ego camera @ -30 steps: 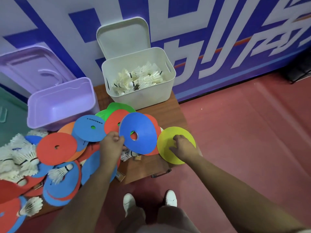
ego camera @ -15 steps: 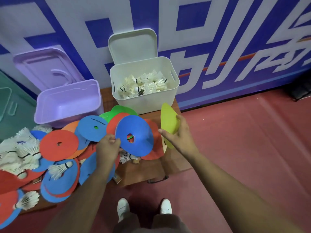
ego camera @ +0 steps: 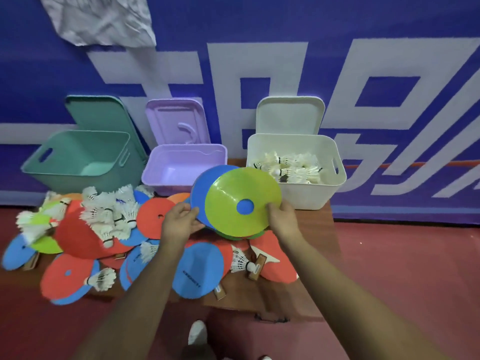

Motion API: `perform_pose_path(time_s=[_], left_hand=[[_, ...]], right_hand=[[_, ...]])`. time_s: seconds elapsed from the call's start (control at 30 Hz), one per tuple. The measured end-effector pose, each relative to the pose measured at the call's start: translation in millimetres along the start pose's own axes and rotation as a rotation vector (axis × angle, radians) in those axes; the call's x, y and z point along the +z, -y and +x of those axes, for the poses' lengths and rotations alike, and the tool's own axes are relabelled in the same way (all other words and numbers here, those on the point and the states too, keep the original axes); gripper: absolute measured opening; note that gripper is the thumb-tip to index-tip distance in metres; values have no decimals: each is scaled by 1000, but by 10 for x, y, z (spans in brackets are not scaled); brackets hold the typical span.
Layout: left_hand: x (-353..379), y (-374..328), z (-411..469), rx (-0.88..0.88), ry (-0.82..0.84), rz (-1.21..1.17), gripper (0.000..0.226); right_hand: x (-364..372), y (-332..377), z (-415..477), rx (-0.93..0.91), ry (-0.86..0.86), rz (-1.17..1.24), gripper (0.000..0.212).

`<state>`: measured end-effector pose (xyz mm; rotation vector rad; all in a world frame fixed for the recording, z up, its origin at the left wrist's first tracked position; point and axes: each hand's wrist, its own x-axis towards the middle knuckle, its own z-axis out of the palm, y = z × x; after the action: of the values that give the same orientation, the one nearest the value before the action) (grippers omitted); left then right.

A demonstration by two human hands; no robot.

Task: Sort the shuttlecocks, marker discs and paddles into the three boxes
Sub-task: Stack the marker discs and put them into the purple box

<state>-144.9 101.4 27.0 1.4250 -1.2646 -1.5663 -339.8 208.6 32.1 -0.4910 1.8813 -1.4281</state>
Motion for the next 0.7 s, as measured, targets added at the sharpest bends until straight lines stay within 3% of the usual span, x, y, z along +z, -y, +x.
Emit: perform_pose_path(time_s=[0.13, 0.27, 0.4, 0.53, 0.7], left_hand=[[-382, -108, 129, 1, 39, -30, 18], [-757, -137, 483, -4, 43, 13, 10], [-1008, -187, 1011, -32, 54, 13, 6], [-1115, -288, 1645, 10, 108, 80, 13], [-1198, -306, 2588, 58, 4, 320, 16]], right_hand=[[466, 25, 169, -87, 28, -278, 29], [987, 99, 324, -34, 124, -265, 43], [1480, 184, 585, -52, 153, -306, 36], [1913, 274, 940, -59, 110, -309, 42], [2302, 338, 1416, -38, 87, -302, 33]])
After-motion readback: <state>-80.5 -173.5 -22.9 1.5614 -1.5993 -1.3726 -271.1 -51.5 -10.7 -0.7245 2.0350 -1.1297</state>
